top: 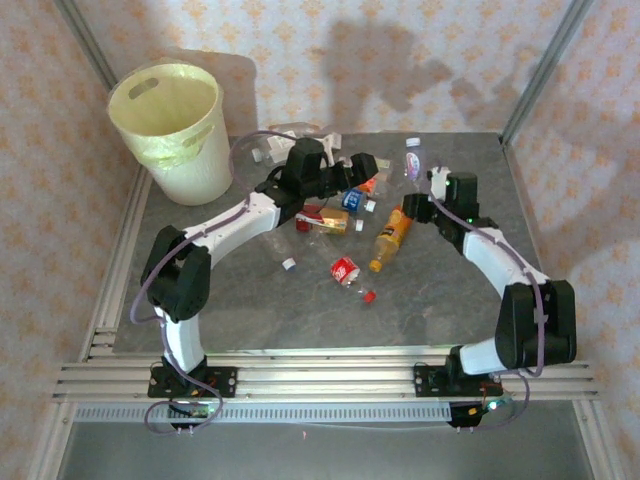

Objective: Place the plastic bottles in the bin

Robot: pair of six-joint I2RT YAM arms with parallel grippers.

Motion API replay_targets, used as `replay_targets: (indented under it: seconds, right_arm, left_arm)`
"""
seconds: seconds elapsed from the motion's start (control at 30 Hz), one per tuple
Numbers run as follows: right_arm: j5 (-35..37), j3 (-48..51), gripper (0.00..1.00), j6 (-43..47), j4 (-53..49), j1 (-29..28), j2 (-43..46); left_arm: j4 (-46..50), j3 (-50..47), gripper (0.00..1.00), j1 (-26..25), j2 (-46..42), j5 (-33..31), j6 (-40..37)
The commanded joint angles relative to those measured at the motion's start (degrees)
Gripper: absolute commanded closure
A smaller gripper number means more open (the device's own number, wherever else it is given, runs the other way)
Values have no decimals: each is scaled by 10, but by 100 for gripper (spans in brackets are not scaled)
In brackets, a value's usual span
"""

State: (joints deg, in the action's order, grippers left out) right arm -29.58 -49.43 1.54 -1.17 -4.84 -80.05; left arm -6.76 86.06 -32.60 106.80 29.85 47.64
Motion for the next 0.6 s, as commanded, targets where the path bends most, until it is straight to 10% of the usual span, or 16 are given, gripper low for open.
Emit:
replay_targets:
  seconds: [0.0, 0.57]
  right_arm:
    - [-116, 33, 71, -120, 62, -18, 45]
    - [-233, 56, 69, -136, 81, -72, 114]
  left_arm:
    - [6, 27, 0, -19, -8, 18, -42]
    - [53, 97, 8, -55, 42, 16, -119]
